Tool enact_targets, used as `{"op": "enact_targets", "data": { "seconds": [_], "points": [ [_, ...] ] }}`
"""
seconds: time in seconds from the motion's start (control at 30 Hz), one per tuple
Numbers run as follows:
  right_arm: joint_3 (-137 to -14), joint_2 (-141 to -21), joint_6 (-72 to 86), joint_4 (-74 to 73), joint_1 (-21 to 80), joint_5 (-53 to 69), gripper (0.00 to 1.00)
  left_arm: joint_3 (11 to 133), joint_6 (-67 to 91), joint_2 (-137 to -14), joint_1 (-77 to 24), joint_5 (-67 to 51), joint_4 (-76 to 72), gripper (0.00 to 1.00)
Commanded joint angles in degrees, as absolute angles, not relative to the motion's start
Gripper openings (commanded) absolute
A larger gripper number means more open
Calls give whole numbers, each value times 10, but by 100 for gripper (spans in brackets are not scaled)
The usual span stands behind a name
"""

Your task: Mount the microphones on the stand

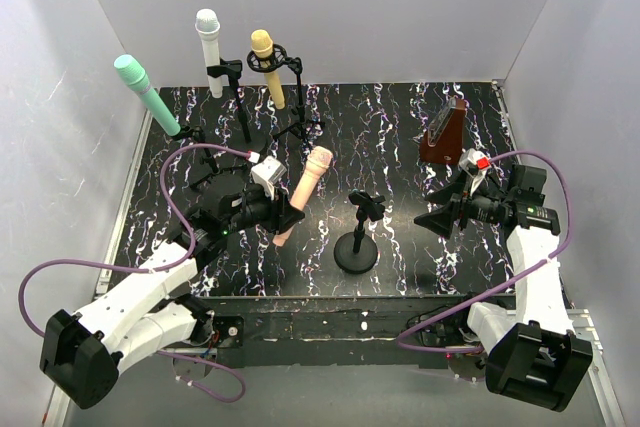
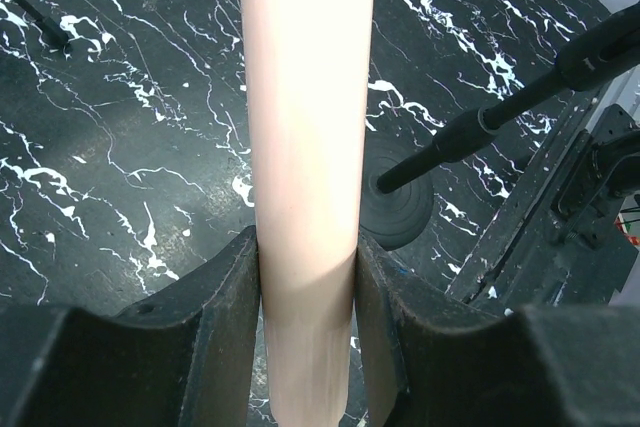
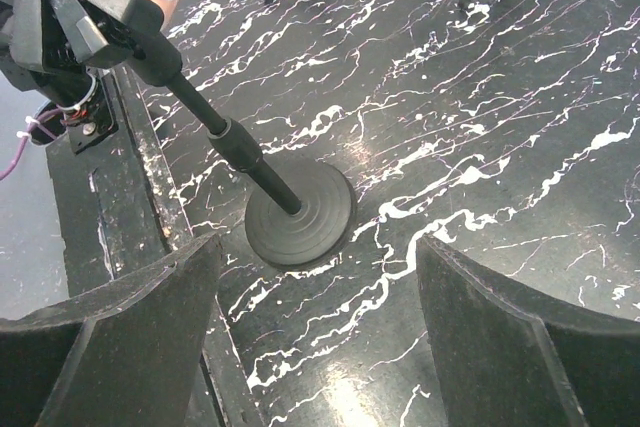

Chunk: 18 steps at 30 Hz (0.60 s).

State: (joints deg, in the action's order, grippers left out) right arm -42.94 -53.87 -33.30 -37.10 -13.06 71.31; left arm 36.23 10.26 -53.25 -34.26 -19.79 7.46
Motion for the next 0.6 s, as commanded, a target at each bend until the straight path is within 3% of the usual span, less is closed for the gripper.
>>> {"op": "enact_targets", "data": {
  "seconds": [0.0,0.57],
  "points": [
    [-423,-540,-345,-372,-134,737,85,362,100,-516,-345,-213,49,0],
    [-418,-541,-356,-375,-134,745,85,358,106,-511,-345,-230,43,0]
  ]
}}
